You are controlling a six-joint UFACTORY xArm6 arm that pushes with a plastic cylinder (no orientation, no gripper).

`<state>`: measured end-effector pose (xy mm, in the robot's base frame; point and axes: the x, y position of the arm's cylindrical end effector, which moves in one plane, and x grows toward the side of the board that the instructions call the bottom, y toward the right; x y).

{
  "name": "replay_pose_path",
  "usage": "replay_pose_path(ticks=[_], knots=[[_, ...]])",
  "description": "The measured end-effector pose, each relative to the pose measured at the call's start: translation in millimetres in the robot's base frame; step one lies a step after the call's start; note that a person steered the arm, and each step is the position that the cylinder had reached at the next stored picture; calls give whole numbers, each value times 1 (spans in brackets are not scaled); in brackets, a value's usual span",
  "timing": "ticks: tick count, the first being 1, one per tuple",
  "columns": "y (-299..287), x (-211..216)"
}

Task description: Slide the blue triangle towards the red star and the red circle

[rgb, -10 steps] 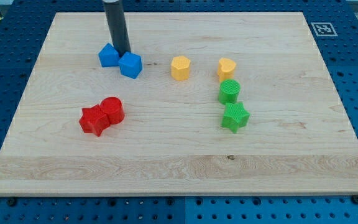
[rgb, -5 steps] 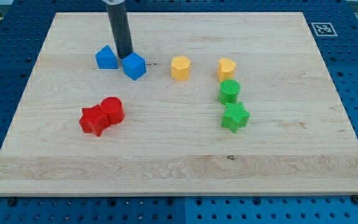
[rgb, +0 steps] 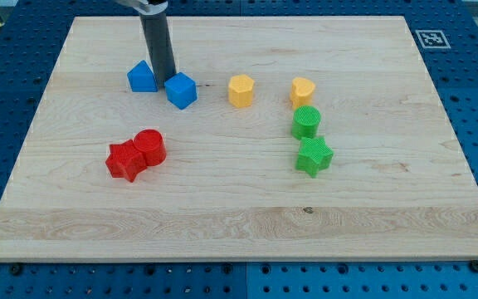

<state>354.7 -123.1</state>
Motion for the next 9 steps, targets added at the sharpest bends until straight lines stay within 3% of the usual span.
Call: replay_pose_path(ticks=[2, 4, 6, 7, 9], knots=[[-57, -1], [-76, -12], [-108, -54], [-134, -51], [-94, 2]])
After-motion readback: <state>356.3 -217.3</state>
